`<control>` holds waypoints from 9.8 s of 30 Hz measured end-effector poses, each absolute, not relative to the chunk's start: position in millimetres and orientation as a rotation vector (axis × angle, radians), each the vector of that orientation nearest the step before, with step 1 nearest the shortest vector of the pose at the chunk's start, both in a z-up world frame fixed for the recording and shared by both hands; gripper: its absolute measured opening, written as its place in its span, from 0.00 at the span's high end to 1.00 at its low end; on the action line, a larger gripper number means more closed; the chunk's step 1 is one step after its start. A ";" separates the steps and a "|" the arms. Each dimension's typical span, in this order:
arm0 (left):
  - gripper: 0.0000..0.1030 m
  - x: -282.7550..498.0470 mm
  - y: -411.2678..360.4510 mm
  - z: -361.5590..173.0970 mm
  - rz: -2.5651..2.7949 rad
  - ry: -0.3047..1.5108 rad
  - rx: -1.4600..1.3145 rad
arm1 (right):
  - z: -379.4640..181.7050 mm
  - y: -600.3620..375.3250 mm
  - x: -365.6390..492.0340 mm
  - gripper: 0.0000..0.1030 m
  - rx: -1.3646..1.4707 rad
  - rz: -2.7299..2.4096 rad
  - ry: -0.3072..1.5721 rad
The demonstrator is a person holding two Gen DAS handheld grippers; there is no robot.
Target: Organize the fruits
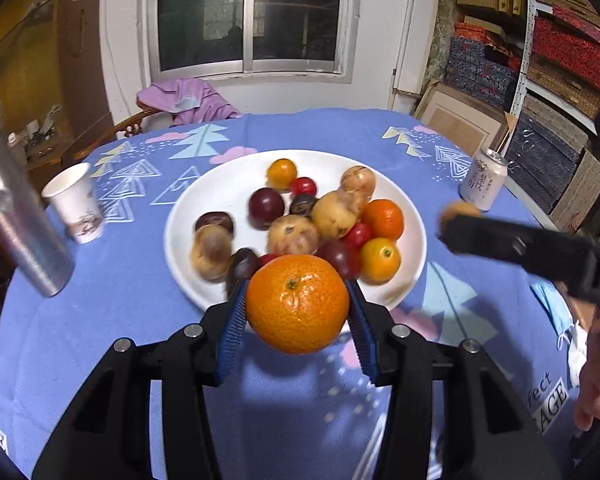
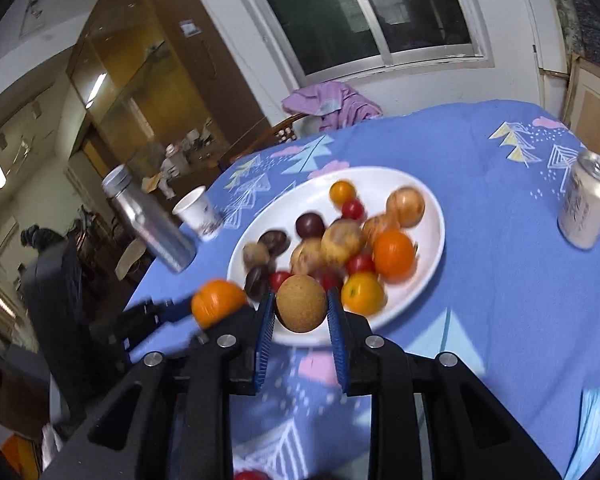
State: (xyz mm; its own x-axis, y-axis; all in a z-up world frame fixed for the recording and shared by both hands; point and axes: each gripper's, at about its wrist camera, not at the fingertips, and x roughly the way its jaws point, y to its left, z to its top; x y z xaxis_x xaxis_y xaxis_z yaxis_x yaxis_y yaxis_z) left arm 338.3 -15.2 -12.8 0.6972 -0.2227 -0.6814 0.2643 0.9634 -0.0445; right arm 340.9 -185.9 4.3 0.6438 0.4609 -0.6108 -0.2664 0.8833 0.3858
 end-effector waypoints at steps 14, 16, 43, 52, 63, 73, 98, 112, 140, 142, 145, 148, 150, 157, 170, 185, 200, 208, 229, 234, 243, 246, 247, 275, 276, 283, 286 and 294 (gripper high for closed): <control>0.17 355.0 -14.6 -28.1 -0.257 0.719 0.080 | -4.8 -183.0 375.0 0.23 0.262 0.338 0.682; 0.10 347.8 -7.1 -24.3 -0.249 0.705 0.068 | 10.1 -197.3 355.7 0.03 0.341 0.380 0.612; 0.06 208.4 -24.7 -63.4 -0.366 0.778 0.279 | -63.2 -252.3 204.8 0.03 0.501 0.406 0.684; 0.13 197.9 -37.5 -66.1 -0.447 0.766 0.344 | -60.0 -233.7 199.5 0.03 0.390 0.451 0.686; 0.70 201.0 -46.2 -73.8 -0.563 0.817 0.333 | -63.3 -235.5 200.9 0.03 0.416 0.465 0.704; 0.71 223.5 12.3 -56.6 -0.371 0.782 0.127 | -69.2 -207.5 201.9 0.34 0.268 0.492 0.774; 0.70 243.0 22.3 -74.5 -0.311 0.885 0.087 | -84.8 -157.0 211.1 0.57 -0.068 0.362 0.900; 0.71 256.2 23.0 -43.6 -0.325 0.824 0.053 | -75.7 -164.4 222.9 0.58 -0.010 0.397 0.909; 0.71 480.4 10.9 -19.4 -0.170 0.764 0.031 | -19.2 -154.1 459.2 0.58 0.086 0.284 0.746; 0.71 485.0 12.7 -22.3 -0.150 0.761 0.051 | -21.6 -153.3 464.9 0.58 0.097 0.285 0.744; 0.71 492.8 17.1 -28.8 -0.131 0.769 0.053 | -27.4 -150.4 470.2 0.58 0.071 0.277 0.753; 0.71 497.3 18.9 -36.2 -0.119 0.781 0.058 | -32.6 -150.8 473.0 0.58 0.066 0.269 0.764; 0.71 498.4 18.4 -40.0 -0.117 0.786 0.062 | -35.0 -151.8 474.6 0.58 0.068 0.263 0.770; 0.71 497.3 13.7 -46.0 -0.102 0.778 0.092 | -39.1 -154.9 477.3 0.58 0.072 0.260 0.774; 0.71 494.9 5.6 -50.9 -0.093 0.761 0.129 | -43.3 -155.3 478.9 0.58 0.074 0.264 0.787; 0.45 488.6 2.6 -43.9 -0.069 0.713 0.163 | -50.6 -155.1 480.6 0.57 0.079 0.265 0.798; 0.07 468.3 3.9 -18.8 -0.010 0.595 0.183 | -3.0 -154.8 450.4 0.57 0.109 0.320 0.673; 0.04 441.4 16.5 16.1 -0.045 0.592 0.094 | 47.3 -145.0 401.5 0.55 0.105 0.396 0.545; 0.04 248.5 24.7 35.6 -0.102 0.538 0.039 | 77.3 -174.4 214.8 0.16 0.073 0.349 0.337; 0.04 253.1 15.8 1.1 -0.112 0.596 0.076 | 16.8 -194.8 231.9 0.12 0.114 0.242 0.477; 0.04 261.9 16.2 -7.1 -0.055 0.608 0.104 | -24.1 -199.5 247.8 0.03 0.137 0.155 0.580; 0.04 263.6 22.0 -3.8 -0.096 0.634 0.045 | -27.0 -198.0 242.6 0.03 0.157 0.131 0.533; 0.04 263.8 24.2 -3.1 -0.117 0.641 0.023 | -27.9 -195.8 242.0 0.03 0.144 0.117 0.529; 0.04 259.1 19.9 -19.8 -0.100 0.720 0.017 | -67.4 -168.2 255.0 0.03 0.079 0.134 0.815; 0.04 257.4 18.0 -21.2 -0.095 0.719 0.017 | -69.4 -169.8 257.4 0.03 0.096 0.135 0.847; 0.04 258.3 22.4 -31.6 -0.081 0.765 -0.026 | -67.6 -160.3 253.7 0.03 0.001 0.070 0.836; 0.04 259.8 25.5 -35.5 -0.029 0.770 0.000 | -62.6 -162.0 251.3 0.03 -0.031 0.030 0.801; 0.04 255.9 16.9 -36.8 -0.038 0.760 0.049 | -46.2 -177.8 246.7 0.03 0.072 0.081 0.728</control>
